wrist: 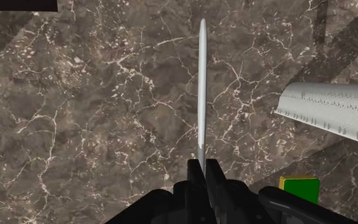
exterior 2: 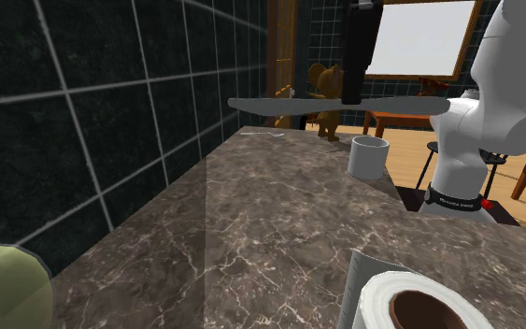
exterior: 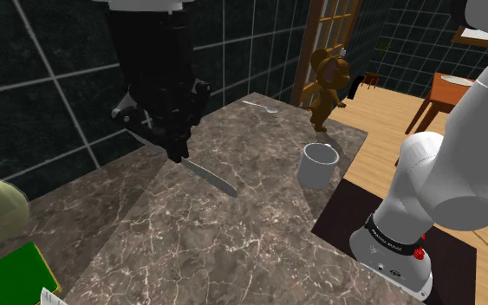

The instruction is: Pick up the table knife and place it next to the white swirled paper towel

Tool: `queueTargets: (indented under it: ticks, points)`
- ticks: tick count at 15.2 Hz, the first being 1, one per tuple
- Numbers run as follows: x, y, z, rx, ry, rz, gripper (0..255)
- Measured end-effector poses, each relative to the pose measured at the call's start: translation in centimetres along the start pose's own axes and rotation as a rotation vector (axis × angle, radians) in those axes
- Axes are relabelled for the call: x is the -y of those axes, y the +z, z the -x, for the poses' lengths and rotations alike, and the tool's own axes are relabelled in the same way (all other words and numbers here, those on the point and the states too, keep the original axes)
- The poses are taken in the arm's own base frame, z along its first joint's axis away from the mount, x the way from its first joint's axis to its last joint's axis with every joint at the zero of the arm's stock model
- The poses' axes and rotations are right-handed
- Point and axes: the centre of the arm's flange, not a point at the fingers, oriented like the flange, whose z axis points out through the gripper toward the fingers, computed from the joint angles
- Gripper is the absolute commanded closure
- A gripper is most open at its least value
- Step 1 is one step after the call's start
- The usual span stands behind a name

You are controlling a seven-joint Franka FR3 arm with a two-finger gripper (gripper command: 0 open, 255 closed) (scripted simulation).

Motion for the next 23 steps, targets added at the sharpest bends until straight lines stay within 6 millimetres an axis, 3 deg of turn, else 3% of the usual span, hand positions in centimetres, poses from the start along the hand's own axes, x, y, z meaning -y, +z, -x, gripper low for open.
queueTargets:
  ticks: [23]
  points:
    - [0.0, 12.4, -0.6, 0.0, 0.0, 0.0, 255]
